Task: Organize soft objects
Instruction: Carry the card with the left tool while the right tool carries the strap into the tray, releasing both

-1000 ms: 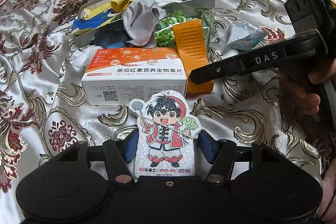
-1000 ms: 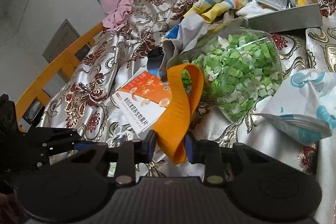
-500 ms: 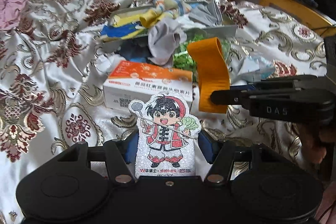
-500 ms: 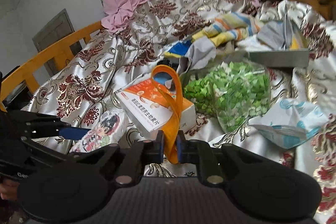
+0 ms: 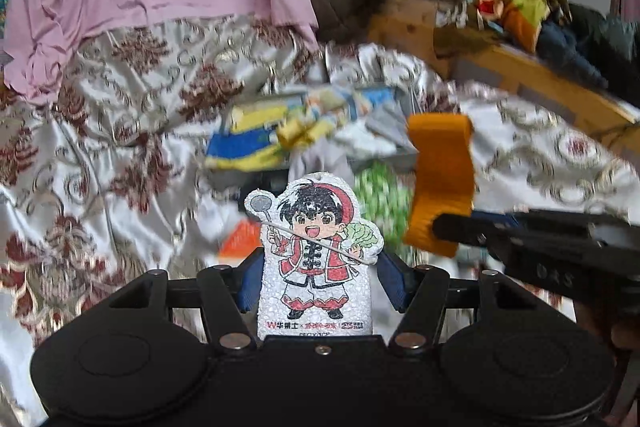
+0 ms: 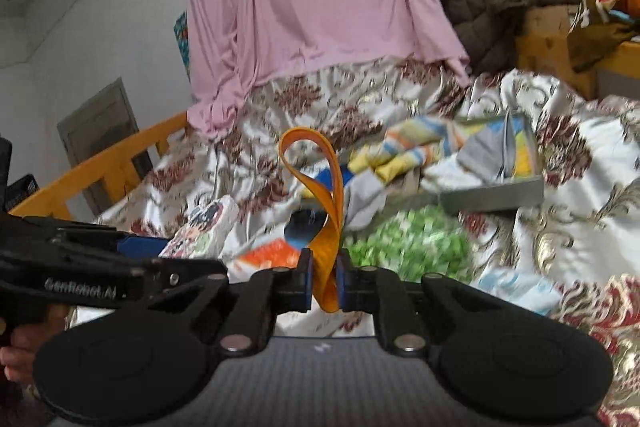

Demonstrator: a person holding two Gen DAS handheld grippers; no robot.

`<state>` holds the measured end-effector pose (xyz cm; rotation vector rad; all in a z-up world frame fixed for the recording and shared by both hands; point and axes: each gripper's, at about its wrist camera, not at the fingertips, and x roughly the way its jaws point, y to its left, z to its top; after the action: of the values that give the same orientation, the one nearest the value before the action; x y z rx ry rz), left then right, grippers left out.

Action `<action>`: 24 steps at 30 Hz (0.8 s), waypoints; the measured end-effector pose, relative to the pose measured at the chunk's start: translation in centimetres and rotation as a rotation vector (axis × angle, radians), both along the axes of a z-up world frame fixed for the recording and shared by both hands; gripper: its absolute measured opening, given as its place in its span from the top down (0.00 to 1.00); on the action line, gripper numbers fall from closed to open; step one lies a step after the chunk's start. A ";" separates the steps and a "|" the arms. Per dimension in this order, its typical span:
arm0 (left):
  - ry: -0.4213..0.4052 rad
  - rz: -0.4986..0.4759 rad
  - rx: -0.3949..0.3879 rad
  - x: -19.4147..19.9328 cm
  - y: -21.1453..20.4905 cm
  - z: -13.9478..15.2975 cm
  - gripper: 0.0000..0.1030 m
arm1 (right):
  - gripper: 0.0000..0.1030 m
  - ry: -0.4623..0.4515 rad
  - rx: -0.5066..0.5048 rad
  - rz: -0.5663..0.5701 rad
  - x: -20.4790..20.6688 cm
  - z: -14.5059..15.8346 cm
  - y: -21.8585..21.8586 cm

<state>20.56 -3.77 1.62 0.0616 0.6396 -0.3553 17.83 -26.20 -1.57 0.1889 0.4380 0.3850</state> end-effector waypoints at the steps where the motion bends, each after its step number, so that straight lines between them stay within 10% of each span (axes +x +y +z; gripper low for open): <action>1: -0.009 0.006 -0.003 0.6 -0.1 0.4 0.41 | 0.88 -0.011 0.002 -0.005 0.2 0.4 -0.2; 13: -0.102 0.068 -0.032 13.9 -1.5 3.0 0.40 | 0.88 -0.057 -0.033 -0.021 11.6 5.0 -3.2; 24: -0.048 0.185 -0.052 26.7 -0.3 -1.4 0.40 | 0.88 0.025 -0.035 0.035 25.2 5.0 -0.1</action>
<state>47.28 -4.09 0.26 -0.0382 0.5829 -0.1913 43.01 -26.33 3.47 0.1523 0.4724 0.4092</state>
